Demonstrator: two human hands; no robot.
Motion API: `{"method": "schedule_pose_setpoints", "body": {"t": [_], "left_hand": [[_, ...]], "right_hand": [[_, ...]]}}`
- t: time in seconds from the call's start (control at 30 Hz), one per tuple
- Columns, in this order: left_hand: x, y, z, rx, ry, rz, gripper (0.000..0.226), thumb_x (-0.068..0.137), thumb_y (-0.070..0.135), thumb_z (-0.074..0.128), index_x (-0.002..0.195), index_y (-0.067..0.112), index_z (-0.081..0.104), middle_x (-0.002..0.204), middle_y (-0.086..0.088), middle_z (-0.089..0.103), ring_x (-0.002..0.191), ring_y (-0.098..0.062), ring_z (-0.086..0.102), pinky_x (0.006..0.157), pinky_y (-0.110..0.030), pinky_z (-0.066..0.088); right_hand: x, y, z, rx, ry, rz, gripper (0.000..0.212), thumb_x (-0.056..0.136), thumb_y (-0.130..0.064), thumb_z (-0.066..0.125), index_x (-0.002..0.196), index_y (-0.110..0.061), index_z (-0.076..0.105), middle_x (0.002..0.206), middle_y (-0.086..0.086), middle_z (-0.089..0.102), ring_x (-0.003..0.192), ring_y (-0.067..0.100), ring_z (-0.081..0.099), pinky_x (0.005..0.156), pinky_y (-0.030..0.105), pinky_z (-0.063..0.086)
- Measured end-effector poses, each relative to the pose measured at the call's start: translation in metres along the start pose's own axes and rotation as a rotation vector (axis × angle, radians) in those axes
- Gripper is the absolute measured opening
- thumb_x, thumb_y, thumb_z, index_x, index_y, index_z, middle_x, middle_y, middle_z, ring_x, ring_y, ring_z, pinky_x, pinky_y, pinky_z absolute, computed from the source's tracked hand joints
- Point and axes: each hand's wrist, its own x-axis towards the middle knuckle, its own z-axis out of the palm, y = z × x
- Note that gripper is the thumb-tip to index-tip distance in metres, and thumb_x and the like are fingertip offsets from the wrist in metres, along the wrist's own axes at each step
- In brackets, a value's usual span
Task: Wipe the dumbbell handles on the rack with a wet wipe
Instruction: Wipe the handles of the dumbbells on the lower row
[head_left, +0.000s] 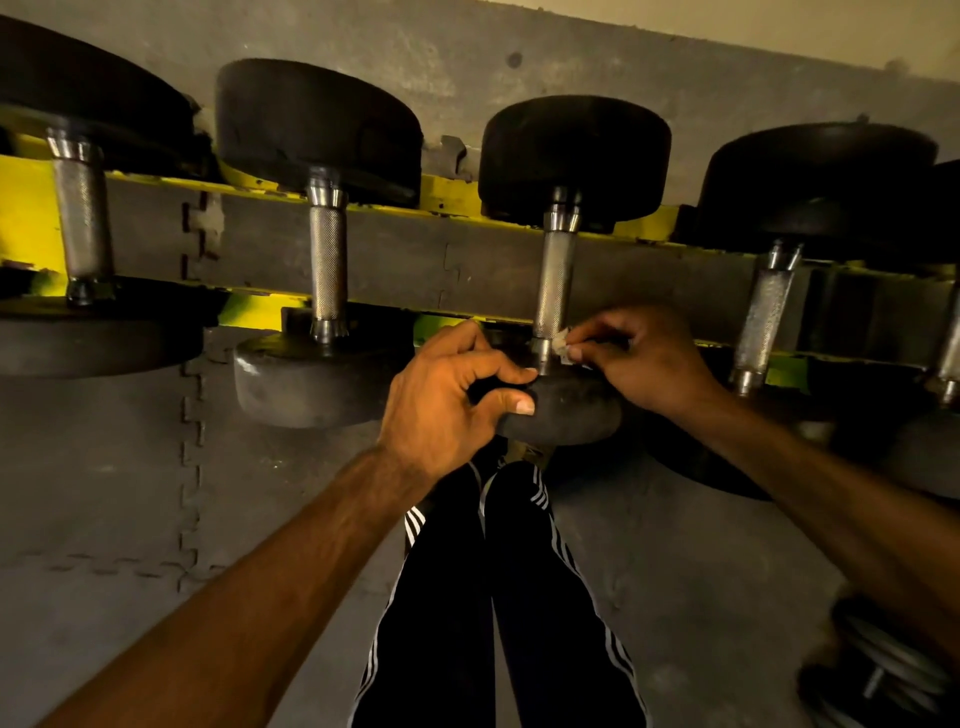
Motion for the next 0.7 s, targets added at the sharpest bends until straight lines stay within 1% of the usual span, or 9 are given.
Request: {"method": "schedule_pose_setpoints", "body": {"t": [0.07,0.13,0.23,0.33,0.43,0.5,0.57,0.63,0.7], "left_hand": [[-0.001,0.000,0.000,-0.008,0.003,-0.002,0.027,0.077,0.046,0.078,0.095,0.026,0.080,0.086,0.003,0.058,0.083,-0.016,0.059,0.065,-0.042,0.052],[-0.002,0.000,0.000,-0.019,0.006,-0.010,0.027,0.077,0.045,0.078,0.095,0.025,0.080,0.086,0.002,0.059,0.083,-0.018,0.059,0.066,-0.043,0.052],[-0.002,0.000,0.001,-0.017,0.008,-0.014,0.028,0.077,0.046,0.077,0.096,0.025,0.080,0.087,0.003,0.059,0.083,-0.018,0.060,0.066,-0.044,0.053],[-0.002,-0.001,0.001,-0.016,0.004,-0.024,0.027,0.076,0.043,0.079,0.096,0.025,0.080,0.088,0.003,0.059,0.083,-0.018,0.060,0.066,-0.044,0.053],[-0.001,0.000,0.001,-0.047,0.002,-0.030,0.026,0.075,0.043,0.079,0.095,0.028,0.079,0.089,0.003,0.060,0.083,-0.020,0.061,0.068,-0.046,0.054],[0.000,0.002,0.001,-0.047,-0.003,-0.045,0.028,0.073,0.044,0.079,0.097,0.029,0.077,0.089,0.004,0.059,0.084,-0.019,0.061,0.070,-0.047,0.054],[-0.001,0.006,0.001,-0.032,-0.010,-0.075,0.027,0.072,0.041,0.080,0.096,0.030,0.076,0.089,0.007,0.058,0.084,-0.017,0.060,0.073,-0.046,0.055],[0.000,0.010,-0.001,0.021,-0.028,-0.118,0.023,0.072,0.036,0.082,0.094,0.031,0.076,0.091,0.012,0.057,0.087,-0.013,0.059,0.076,-0.044,0.054],[0.000,0.021,-0.004,0.115,-0.058,-0.175,0.024,0.074,0.030,0.085,0.095,0.033,0.075,0.095,0.016,0.057,0.093,-0.011,0.059,0.081,-0.041,0.054]], "right_hand": [[0.009,0.001,0.006,0.102,-0.008,0.165,0.022,0.083,-0.010,0.076,0.076,-0.028,0.067,0.088,-0.008,0.071,0.088,0.009,0.066,0.084,0.028,0.054],[0.020,-0.002,0.009,0.130,-0.058,0.250,0.018,0.084,-0.006,0.072,0.077,-0.023,0.069,0.086,-0.002,0.070,0.087,0.015,0.065,0.080,0.029,0.052],[0.036,-0.009,0.011,0.110,-0.185,0.274,0.012,0.090,-0.006,0.062,0.093,-0.012,0.072,0.090,0.007,0.070,0.081,0.017,0.063,0.075,0.029,0.052],[0.048,-0.009,0.008,0.037,-0.330,0.257,0.015,0.096,-0.021,0.061,0.107,-0.021,0.072,0.103,0.001,0.071,0.095,0.013,0.063,0.085,0.030,0.050],[0.043,0.003,-0.002,0.224,-0.432,0.206,0.027,0.097,-0.008,0.056,0.109,-0.028,0.069,0.107,-0.009,0.072,0.105,0.006,0.063,0.090,0.025,0.048],[0.035,0.007,-0.005,0.310,-0.384,0.212,0.030,0.093,-0.001,0.060,0.102,-0.028,0.069,0.095,-0.011,0.073,0.097,0.003,0.066,0.089,0.022,0.050],[0.026,0.005,-0.006,0.312,-0.254,0.226,0.027,0.086,0.001,0.068,0.101,-0.022,0.069,0.089,-0.008,0.070,0.088,0.003,0.064,0.079,0.016,0.050],[0.015,0.003,-0.008,0.386,-0.133,0.240,0.026,0.082,0.003,0.073,0.095,-0.020,0.070,0.087,-0.008,0.070,0.083,0.001,0.064,0.066,0.009,0.049],[-0.003,-0.001,-0.015,0.522,-0.026,0.247,0.028,0.083,0.003,0.072,0.098,-0.021,0.071,0.091,-0.007,0.072,0.084,0.004,0.066,0.062,0.012,0.051]]}}
